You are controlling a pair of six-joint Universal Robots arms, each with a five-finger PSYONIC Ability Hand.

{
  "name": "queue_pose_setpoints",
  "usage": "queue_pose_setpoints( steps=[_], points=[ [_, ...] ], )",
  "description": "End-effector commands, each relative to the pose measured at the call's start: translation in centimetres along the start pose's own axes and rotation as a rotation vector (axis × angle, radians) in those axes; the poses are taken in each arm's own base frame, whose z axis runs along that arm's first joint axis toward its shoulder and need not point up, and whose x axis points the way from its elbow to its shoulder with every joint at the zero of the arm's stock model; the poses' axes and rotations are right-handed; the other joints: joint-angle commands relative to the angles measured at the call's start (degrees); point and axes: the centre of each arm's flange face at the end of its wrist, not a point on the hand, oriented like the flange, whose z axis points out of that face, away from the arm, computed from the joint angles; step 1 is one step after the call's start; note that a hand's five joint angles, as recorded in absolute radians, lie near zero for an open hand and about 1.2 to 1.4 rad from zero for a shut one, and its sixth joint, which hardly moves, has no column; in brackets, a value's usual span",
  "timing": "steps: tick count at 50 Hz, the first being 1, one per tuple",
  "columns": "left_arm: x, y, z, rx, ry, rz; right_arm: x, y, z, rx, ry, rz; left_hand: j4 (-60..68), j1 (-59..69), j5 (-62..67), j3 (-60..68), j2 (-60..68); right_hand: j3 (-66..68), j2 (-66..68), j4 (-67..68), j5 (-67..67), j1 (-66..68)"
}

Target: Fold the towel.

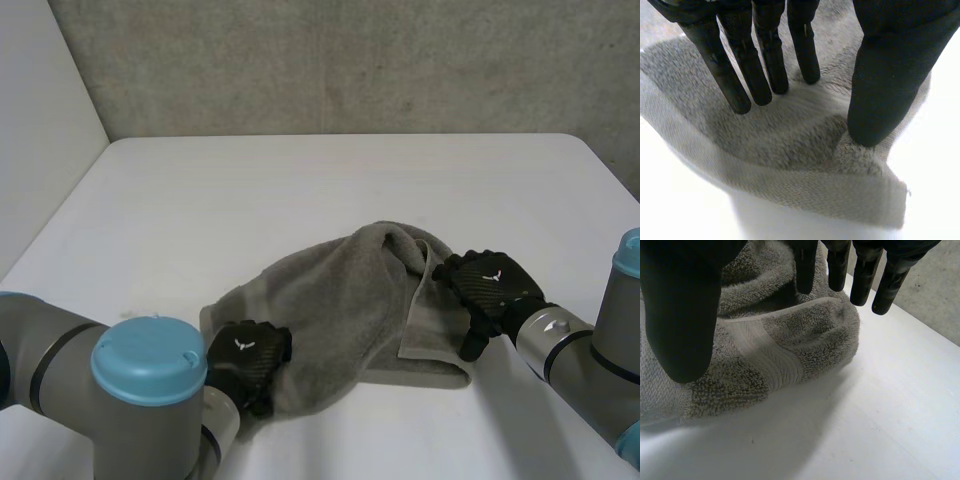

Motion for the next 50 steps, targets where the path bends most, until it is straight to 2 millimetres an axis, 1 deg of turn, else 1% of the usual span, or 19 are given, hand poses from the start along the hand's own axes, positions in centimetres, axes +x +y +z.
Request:
queue_pose_setpoints(
  steps=[1,3,7,11,13,19,20,21,22,23,24,25,26,27,31,32,36,39,50],
  points=[
    [-0.1,-0.9,0.7,0.06,-0.006,-0.012,0.0,0.0,0.0,0.001,0.0,0.0,10.19,9.92,10.37,10.19,10.18,-2.32,-4.13,-3.42,-4.36,-3.93],
    [-0.1,-0.9,0.9,0.061,-0.009,-0.013,0.0,0.0,0.0,-0.001,0.0,0.0,11.88,11.61,12.06,11.88,11.87,-2.32,-4.13,-3.42,-4.36,-3.93],
    [-0.2,-0.4,1.3,0.044,-0.012,-0.009,0.0,0.0,0.0,0.001,0.0,0.0,21.27,21.0,21.45,21.27,21.26,-2.32,-4.13,-3.42,-4.36,-3.93],
    [-0.2,-0.6,1.4,0.049,-0.014,-0.002,0.0,0.0,0.0,0.001,0.0,0.0,25.0,24.73,25.18,25.0,24.99,-2.32,-4.13,-3.42,-4.36,-3.93],
    [-0.3,-0.8,1.5,0.06,-0.018,0.002,0.0,0.0,0.0,0.001,-0.001,0.0,37.89,37.62,38.07,37.89,37.88,-2.32,-4.13,-3.42,-4.36,-3.93],
    [-0.3,-1.2,1.5,0.08,-0.022,0.0,0.1,-0.1,0.0,0.002,0.001,0.0,40.29,40.02,40.46,40.29,40.28,-2.32,-4.13,-3.42,-4.36,-3.93],
    [-0.4,-1.2,1.2,0.072,-0.023,0.0,0.1,-0.1,0.0,0.005,0.002,-0.001,36.81,36.54,36.99,36.81,36.8,-2.32,-4.13,-3.42,-4.36,-3.93],
    [-0.3,-1.3,0.7,0.073,-0.019,0.002,0.1,-0.1,0.0,0.005,0.002,-0.001,25.95,25.68,26.13,25.95,25.94,-2.32,-4.13,-3.42,-4.36,-3.93],
    [-0.3,-1.3,0.7,0.073,-0.019,0.002,0.1,-0.1,0.0,0.005,0.003,0.0,25.85,25.58,26.02,25.85,25.84,-2.32,-4.13,-3.42,-4.36,-3.93],
    [-0.3,-1.4,-0.1,0.069,-0.015,0.004,0.1,-0.1,0.0,0.005,0.003,0.0,9.86,9.59,10.03,9.86,9.85,-2.32,-4.13,-3.42,-4.36,-3.93],
    [-0.3,-1.4,-0.1,0.069,-0.015,0.004,0.1,-0.1,0.0,0.005,0.003,0.0,9.7,9.43,9.87,9.7,9.69,-2.32,-4.13,-3.42,-4.36,-3.93],
    [-0.3,-1.6,-0.8,0.065,-0.01,0.007,0.2,-0.2,0.0,0.006,0.004,0.0,-3.63,-3.9,-3.45,-3.63,-3.64,-2.32,-4.13,-3.42,-4.36,-3.93],
    [-0.3,-1.6,-0.8,0.065,-0.01,0.007,0.1,-0.1,0.0,0.005,0.002,0.0,-3.76,-4.03,-3.58,-3.76,-3.77,-2.32,-4.13,-3.42,-4.36,-3.93],
    [-0.4,-1.4,-1.7,0.04,-0.006,0.012,0.1,-0.1,0.0,0.005,0.002,0.0,-9.09,-9.36,-8.91,-9.09,-9.1,-2.32,-4.13,-3.42,-4.36,-3.93],
    [-0.7,-0.3,-3.0,-0.056,-0.008,0.029,0.1,-0.1,0.0,0.004,0.001,0.0,-8.81,-9.08,-8.63,-8.81,-8.82,-2.32,-4.13,-3.42,-4.36,-3.93],
    [-0.7,-0.3,-3.0,-0.056,-0.008,0.029,0.1,-0.1,0.0,0.004,0.001,0.0,-8.81,-9.08,-8.63,-8.81,-8.82,-2.32,-4.13,-3.42,-4.36,-3.93],
    [-0.8,1.2,-3.6,-0.124,-0.007,0.038,0.1,-0.1,0.0,0.004,0.001,0.0,-8.81,-9.08,-8.63,-8.81,-8.82,-2.32,-4.13,-3.42,-4.36,-3.93],
    [-0.9,1.7,-3.7,-0.137,-0.009,0.039,0.0,-0.1,0.0,0.003,-0.001,0.0,-8.81,-9.08,-8.63,-8.81,-8.82,-2.32,-4.13,-3.42,-4.36,-3.93],
    [-0.8,1.6,-3.1,-0.095,-0.01,0.032,0.0,0.0,-0.1,0.0,-0.002,-0.001,-7.64,-7.91,-7.46,-7.64,-7.64,-2.32,-4.13,-3.42,-4.36,-3.93]
  ],
)
